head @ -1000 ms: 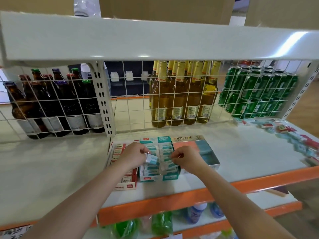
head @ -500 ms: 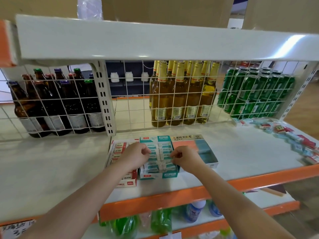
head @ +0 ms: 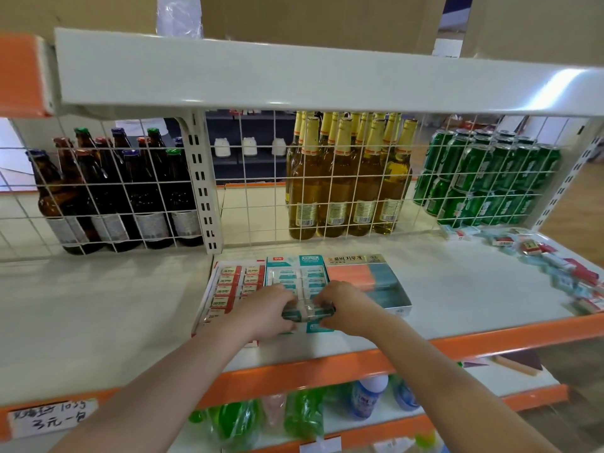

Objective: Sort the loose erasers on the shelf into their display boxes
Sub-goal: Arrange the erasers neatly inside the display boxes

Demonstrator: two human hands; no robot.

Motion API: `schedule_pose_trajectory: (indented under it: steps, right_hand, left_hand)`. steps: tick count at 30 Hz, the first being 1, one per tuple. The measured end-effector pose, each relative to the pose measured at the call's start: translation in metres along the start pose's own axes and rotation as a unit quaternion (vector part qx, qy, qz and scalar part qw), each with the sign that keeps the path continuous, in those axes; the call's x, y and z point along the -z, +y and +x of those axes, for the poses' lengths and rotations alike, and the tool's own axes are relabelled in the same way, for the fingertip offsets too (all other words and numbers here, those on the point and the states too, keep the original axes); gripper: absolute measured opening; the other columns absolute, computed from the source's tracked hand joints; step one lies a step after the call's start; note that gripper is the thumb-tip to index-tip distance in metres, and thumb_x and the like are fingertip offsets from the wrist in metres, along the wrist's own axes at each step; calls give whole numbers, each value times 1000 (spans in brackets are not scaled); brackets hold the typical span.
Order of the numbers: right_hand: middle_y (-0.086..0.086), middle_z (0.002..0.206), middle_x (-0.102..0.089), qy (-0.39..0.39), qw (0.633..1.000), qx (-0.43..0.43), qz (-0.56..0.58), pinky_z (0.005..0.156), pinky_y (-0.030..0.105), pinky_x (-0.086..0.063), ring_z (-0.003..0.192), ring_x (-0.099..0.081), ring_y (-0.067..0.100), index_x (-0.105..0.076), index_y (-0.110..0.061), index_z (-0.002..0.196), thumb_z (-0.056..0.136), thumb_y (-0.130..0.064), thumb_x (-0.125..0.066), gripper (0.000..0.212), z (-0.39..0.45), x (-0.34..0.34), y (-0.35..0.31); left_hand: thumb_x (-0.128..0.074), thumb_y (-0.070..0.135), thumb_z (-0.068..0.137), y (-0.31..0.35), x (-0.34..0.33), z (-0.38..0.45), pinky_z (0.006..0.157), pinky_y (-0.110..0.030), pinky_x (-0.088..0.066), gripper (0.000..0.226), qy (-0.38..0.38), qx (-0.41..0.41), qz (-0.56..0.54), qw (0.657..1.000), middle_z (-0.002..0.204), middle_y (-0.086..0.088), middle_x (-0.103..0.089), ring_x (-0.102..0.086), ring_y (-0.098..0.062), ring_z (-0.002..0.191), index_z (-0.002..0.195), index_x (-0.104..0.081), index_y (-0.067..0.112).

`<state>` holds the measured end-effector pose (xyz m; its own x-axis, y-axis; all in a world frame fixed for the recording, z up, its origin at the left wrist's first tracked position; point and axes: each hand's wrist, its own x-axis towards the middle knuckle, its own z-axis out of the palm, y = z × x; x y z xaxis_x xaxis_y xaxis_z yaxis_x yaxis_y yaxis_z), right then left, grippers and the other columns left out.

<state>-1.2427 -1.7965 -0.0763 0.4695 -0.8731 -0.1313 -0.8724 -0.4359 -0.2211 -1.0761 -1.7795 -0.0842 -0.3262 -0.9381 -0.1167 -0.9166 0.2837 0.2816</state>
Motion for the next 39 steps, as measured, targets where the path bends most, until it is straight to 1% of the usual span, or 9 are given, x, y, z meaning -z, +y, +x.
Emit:
schedule_pose_trajectory:
  steps: [3, 12, 16, 20, 23, 28, 32, 36, 39]
  right_hand:
    - [6, 118, -56, 18, 1000, -5, 23, 91, 31, -50, 103, -55, 20, -62, -11, 116, 86, -18, -62, 31, -2, -1, -1]
    - [6, 122, -54, 26, 999, 0, 31, 92, 29, -47, 107, -52, 20, -59, -12, 120, 87, -19, -62, 35, -4, -2, 1]
    - [3, 124, -50, 46, 996, -25, 69, 89, 25, -43, 108, -51, 19, -54, -18, 127, 86, -22, -63, 42, -7, -1, 18]
    - [2, 126, -52, 55, 993, -63, 84, 89, 24, -41, 108, -53, 18, -57, -20, 123, 90, -25, -57, 34, -17, 6, 54]
    - [4, 123, -54, 62, 990, -94, 81, 83, 17, -36, 109, -52, 18, -59, -18, 121, 90, -17, -54, 31, -28, 13, 86]
    - [6, 117, -58, 66, 987, -120, 79, 88, 24, -41, 105, -54, 21, -61, -16, 119, 90, -15, -53, 30, -49, 31, 141]
    - [6, 112, -60, 83, 983, -135, 89, 83, 23, -41, 100, -56, 20, -59, -16, 122, 90, -13, -54, 33, -63, 44, 192]
    - [4, 112, -60, 80, 981, -155, 88, 81, 21, -40, 90, -51, 13, -59, -18, 121, 90, -15, -53, 32, -73, 51, 251]
    - [2, 110, -60, 82, 979, -170, 83, 79, 20, -39, 86, -47, 10, -60, -19, 120, 90, -15, -52, 31, -81, 56, 294]
  left_hand:
    - [-64, 28, 85, 1, -2, 1, 73, -21, -38, 28, 20, 8, -11, 1000, 112, 2, -54, -46, -9, 88, 110, -58, 17]
    - [-65, 27, 84, 0, -6, 4, 75, -22, -42, 32, 23, 11, -18, 1000, 115, 1, -55, -48, -9, 90, 114, -57, 17]
    - [-60, 30, 87, 9, 0, 12, 87, -24, -45, 40, 23, -5, -54, 998, 126, 3, -52, -52, -10, 108, 125, -51, 19]
    - [-57, 28, 90, 29, 4, 29, 87, -24, -44, 33, 15, -20, -72, 997, 124, 4, -55, -53, -11, 107, 123, -55, 21]
    - [-59, 30, 89, 48, 3, 49, 90, -30, -48, 28, 15, -40, -69, 997, 118, 4, -58, -55, -10, 101, 116, -58, 22]
    - [-58, 27, 90, 96, 0, 88, 88, -29, -47, 25, 8, -83, -58, 995, 114, 3, -62, -57, -12, 100, 114, -61, 20]
    - [-56, 28, 91, 141, -6, 124, 88, -30, -47, 24, -4, -100, -54, 993, 113, 3, -61, -57, -12, 100, 113, -62, 21]
    - [-52, 28, 92, 182, -16, 162, 86, -28, -46, 25, -26, -105, -36, 993, 112, 6, -60, -56, -12, 100, 114, -62, 22]
    - [-51, 28, 91, 208, -25, 190, 89, -32, -47, 25, -45, -109, -17, 993, 112, 4, -61, -56, -14, 102, 113, -62, 22]
